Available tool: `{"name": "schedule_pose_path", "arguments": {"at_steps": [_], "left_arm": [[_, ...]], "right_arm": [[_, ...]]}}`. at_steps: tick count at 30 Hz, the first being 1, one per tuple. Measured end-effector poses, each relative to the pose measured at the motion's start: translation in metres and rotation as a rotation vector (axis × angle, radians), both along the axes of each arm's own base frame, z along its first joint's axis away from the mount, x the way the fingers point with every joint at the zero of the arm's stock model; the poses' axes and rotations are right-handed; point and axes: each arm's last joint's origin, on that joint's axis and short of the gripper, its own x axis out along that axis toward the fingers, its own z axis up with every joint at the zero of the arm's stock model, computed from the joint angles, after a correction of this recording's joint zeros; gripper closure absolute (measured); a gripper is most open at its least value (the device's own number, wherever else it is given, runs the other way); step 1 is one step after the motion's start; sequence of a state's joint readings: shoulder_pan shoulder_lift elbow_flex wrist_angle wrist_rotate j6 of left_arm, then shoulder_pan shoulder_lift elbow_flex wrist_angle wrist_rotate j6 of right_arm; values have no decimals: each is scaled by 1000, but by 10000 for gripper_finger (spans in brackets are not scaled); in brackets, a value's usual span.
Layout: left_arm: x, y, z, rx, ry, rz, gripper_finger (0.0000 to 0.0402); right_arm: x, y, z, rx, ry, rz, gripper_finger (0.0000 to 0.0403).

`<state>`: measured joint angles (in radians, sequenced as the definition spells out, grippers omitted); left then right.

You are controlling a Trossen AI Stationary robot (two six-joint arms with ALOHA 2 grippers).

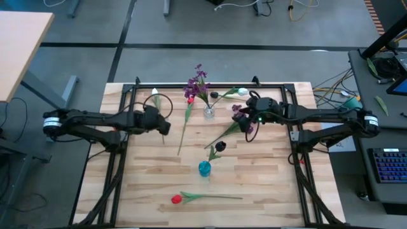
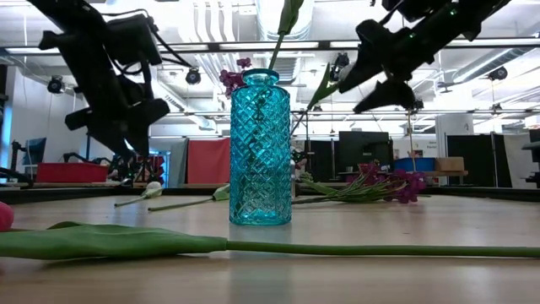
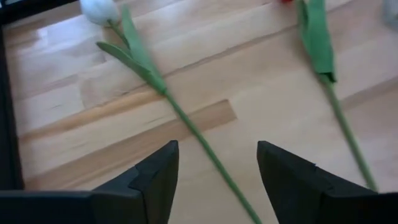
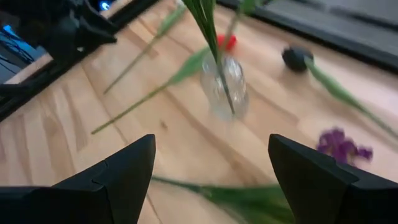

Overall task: Sort flowers into vase by color
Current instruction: Put the white flower into the transparent vase

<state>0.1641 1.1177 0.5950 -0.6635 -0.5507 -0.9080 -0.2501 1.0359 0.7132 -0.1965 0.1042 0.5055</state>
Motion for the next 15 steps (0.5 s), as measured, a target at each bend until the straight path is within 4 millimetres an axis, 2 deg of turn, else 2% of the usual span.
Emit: {"name": "schedule_pose_path", "arguments": {"at_steps": [8, 15], "left_arm": [[1, 5, -4, 48, 29, 38, 221], [3, 18, -15, 38, 98, 101, 174]], "right_arm": [[-11, 6, -14, 99, 165, -35, 103], [-11, 11, -16, 106, 189, -15, 102]]}}
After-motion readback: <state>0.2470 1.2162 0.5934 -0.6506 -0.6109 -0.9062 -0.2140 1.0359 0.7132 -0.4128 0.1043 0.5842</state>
